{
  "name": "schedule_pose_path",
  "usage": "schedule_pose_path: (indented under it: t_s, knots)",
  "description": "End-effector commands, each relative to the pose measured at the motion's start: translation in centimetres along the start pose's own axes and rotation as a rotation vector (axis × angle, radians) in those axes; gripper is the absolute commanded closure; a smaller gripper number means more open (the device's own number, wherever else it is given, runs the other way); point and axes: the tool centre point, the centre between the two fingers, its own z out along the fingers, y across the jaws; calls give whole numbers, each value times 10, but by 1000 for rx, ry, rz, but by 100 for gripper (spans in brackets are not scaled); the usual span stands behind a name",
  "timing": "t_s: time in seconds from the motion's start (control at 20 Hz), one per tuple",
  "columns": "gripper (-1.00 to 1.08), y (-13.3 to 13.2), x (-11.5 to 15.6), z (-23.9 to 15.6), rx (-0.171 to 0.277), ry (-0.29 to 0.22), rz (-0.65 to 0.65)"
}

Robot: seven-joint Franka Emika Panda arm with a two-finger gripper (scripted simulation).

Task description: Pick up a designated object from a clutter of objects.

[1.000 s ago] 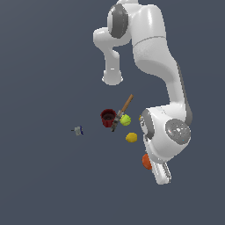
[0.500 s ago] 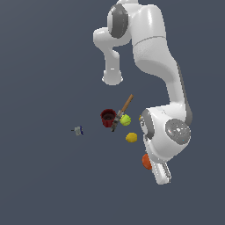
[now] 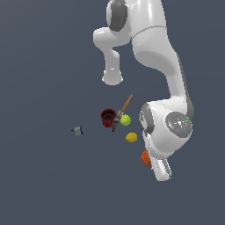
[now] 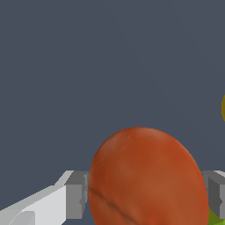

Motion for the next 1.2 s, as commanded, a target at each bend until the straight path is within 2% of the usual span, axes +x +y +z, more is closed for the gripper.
schedule_pose_path:
  t_s: [0.0, 0.35, 1.15]
  knots:
    - [108, 3, 2, -15, 4, -1, 0]
    - [108, 20, 13, -73, 4, -1, 0]
    - [108, 71, 47, -253, 4, -2, 0]
